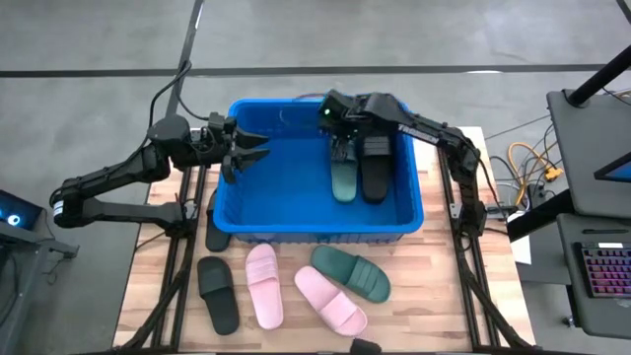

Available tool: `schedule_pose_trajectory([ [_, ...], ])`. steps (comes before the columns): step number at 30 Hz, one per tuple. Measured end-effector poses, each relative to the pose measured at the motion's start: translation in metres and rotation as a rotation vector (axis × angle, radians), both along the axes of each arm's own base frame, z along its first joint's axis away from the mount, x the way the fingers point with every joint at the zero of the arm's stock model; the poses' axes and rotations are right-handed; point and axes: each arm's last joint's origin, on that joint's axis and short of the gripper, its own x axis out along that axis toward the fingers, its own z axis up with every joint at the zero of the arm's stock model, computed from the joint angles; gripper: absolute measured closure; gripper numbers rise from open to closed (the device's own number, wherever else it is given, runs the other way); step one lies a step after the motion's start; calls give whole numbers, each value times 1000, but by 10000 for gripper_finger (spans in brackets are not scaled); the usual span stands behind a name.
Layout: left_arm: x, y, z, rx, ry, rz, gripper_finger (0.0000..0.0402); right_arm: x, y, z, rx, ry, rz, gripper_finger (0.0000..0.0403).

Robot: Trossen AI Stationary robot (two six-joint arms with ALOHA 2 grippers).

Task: Pick and place slides into bin
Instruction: Put the green slide into the blue bin

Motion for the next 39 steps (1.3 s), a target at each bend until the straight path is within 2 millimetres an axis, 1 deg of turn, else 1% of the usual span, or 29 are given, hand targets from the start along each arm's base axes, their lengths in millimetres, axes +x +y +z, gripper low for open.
schedule_pose_trajectory([
  [4, -3, -1, -1, 27, 24, 1, 205, -12, 15, 45, -8, -166, -77, 184],
  [9, -9, -3, 2, 53, 4, 3, 205, -41, 47, 95, 36, -379, -184, 184],
  [12, -12, -4, 4, 77, -1, 4, 205, -56, 71, 113, 64, -461, -245, 184],
  [16, -13, -4, 4, 82, -2, 4, 205, -68, 108, 124, 77, -519, -318, 184],
  [20, -11, -4, 1, 82, 20, 4, 205, -84, 146, 128, 88, -529, -424, 184],
  [25, -9, -3, 0, 78, 29, 4, 205, -102, 193, 121, 212, -504, -598, 184],
  [29, -6, -2, -4, 88, 65, 3, 205, -103, 230, 114, 320, -539, -630, 184],
  [34, -1, 0, -6, 88, 82, 2, 205, -102, 273, 92, 407, -521, -738, 184],
  [39, 4, 1, -10, 81, 102, 1, 205, -107, 314, 62, 489, -503, -917, 184],
])
